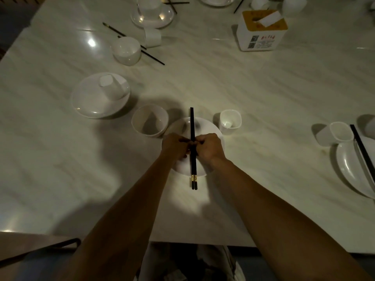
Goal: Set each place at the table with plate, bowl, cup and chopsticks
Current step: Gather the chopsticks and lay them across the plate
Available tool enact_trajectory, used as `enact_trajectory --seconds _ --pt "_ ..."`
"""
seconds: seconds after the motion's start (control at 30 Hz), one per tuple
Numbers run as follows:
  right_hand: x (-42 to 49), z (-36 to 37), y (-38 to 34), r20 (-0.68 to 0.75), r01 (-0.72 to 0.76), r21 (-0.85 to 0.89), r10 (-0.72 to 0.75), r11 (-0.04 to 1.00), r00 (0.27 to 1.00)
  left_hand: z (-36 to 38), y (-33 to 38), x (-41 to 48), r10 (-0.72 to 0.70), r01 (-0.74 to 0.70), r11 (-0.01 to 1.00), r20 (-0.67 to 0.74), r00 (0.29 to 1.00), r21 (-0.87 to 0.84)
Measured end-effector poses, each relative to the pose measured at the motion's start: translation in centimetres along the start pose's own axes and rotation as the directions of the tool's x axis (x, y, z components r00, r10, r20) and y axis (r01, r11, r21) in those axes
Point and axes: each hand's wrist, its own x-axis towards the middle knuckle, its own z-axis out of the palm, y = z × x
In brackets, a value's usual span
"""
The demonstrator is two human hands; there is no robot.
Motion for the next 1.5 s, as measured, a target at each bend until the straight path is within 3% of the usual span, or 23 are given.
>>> enact_trajectory --seconds 0.63,0.93,1.03,1.23,1.5 --pt "0.0 -0.1 -0.1 -0.011 -0.004 -0.013 0.004 1.0 1.0 0.0 0.0 -0.5 0.008 -0.008 1.0 -0.024 1.0 -0.007" --pt "-1.4 -1.8 -1.2 -0.094 0.044 -0.138 -0.058 0.989 0.994 -1.6 0.4 -2.2 -0.039 0.037 0.998 -0.029 0.999 -0.052" --pt "-2.1 -2.3 -2.4 -0.153 0.019 -0.122 -0.037 0.992 0.988 -2.9 1.6 -3.5 0.043 -0.041 0.998 -0.038 0.998 0.043" --pt "-2.8 -4.0 -6.4 -0.056 0.088 -0.215 -0.102 0.973 0.993 -7.2 4.1 -6.2 0.177 -0.167 0.965 -0.034 0.984 0.2" --pt "-2.0 -0.5 -13.3 -0.055 0.147 -0.375 -0.18 0.915 0.982 -18.6 4.4 -5.8 0.329 -0.245 0.899 -0.191 0.925 0.363"
